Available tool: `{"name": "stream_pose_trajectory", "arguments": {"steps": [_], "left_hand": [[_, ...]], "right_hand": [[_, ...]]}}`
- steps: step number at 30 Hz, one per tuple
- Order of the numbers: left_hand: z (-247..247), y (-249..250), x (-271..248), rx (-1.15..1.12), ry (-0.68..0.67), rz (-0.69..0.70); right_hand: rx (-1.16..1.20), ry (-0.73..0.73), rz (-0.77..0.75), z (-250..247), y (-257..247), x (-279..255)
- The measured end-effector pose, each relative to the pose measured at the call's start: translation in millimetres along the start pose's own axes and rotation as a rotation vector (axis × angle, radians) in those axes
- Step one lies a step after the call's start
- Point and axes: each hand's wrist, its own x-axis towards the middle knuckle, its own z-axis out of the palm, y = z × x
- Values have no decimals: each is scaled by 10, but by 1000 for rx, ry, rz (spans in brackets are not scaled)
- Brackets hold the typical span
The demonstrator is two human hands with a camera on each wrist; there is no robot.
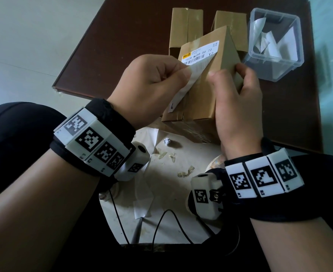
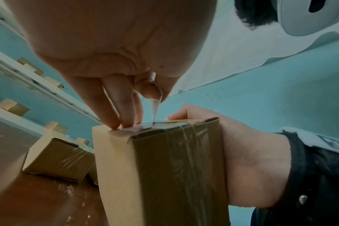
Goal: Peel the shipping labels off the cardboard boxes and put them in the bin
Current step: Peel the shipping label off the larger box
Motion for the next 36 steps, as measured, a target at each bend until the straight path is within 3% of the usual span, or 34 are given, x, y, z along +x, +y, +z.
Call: {"name": "stream_pose_trajectory", "arguments": {"steps": [36], "left_hand": [[6,-33,30,-49,-4,16]], "right_hand": [[-34,-18,13,-9,9,12]]}}
